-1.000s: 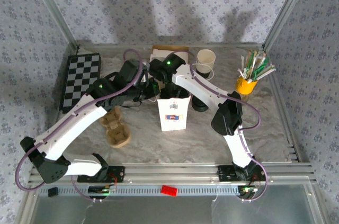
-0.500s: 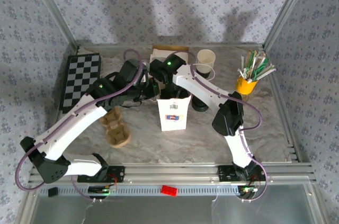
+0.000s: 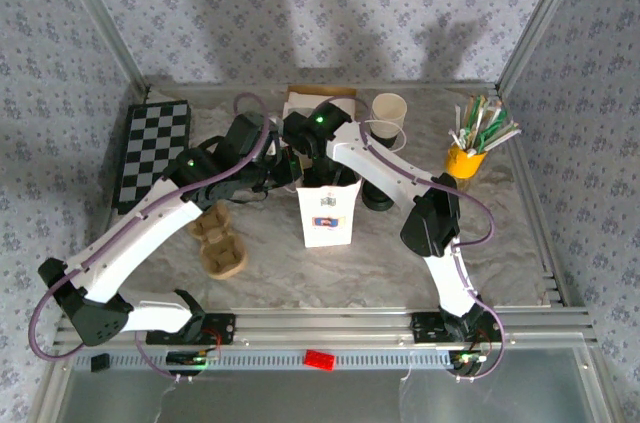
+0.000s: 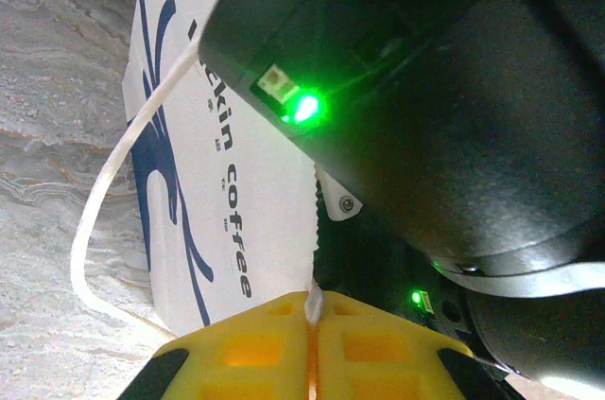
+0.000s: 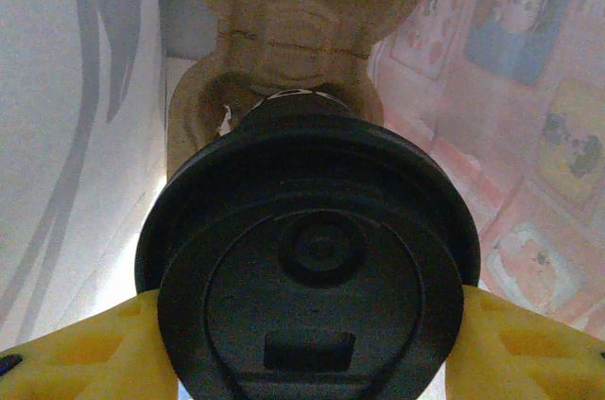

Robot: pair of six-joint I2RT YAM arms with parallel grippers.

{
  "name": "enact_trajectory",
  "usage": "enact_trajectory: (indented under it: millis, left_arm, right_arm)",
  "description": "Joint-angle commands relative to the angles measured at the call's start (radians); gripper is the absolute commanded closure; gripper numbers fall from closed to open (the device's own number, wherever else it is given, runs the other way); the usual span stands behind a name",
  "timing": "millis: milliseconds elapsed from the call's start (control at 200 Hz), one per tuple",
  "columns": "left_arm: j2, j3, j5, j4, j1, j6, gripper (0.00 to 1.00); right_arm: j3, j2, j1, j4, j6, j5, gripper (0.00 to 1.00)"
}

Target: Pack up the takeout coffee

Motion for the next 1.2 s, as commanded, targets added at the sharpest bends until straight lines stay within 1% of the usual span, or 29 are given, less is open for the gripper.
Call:
enact_trajectory:
  millis: [0, 190, 495, 685, 1035, 1199]
  left_arm:
    - [0.002, 0.017, 0.010, 0.013, -0.006, -0.002, 0.91]
    - [-0.009, 0.016, -0.002, 0.006, -0.006, -0.010, 0.89]
    - [-0.009, 0.017, 0.017, 0.023, -0.006, -0.016, 0.84]
    - [-0.011, 0.034, 0.031, 0.029, -0.006, -0.018, 0.82]
    - [0.016, 0.034, 0.060, 0.046, -0.011, -0.019, 0.83]
    - [0.017, 0.031, 0.046, 0.035, -0.013, -0.014, 0.84]
  right_arm:
    - [-0.011, -0.009, 0.001, -0.048, 0.022, 0.010, 0.47]
    - [-0.077, -0.036, -0.012, 0.015, 0.032, -0.009, 0.47]
    - [-0.164, -0.044, -0.022, 0.079, 0.032, -0.028, 0.47]
    - [-0.165, -0.042, -0.024, 0.075, 0.029, -0.015, 0.47]
    - [-0.132, -0.035, -0.021, 0.054, 0.031, 0.000, 0.47]
    - [-0.135, -0.042, -0.023, 0.065, 0.036, 0.001, 0.47]
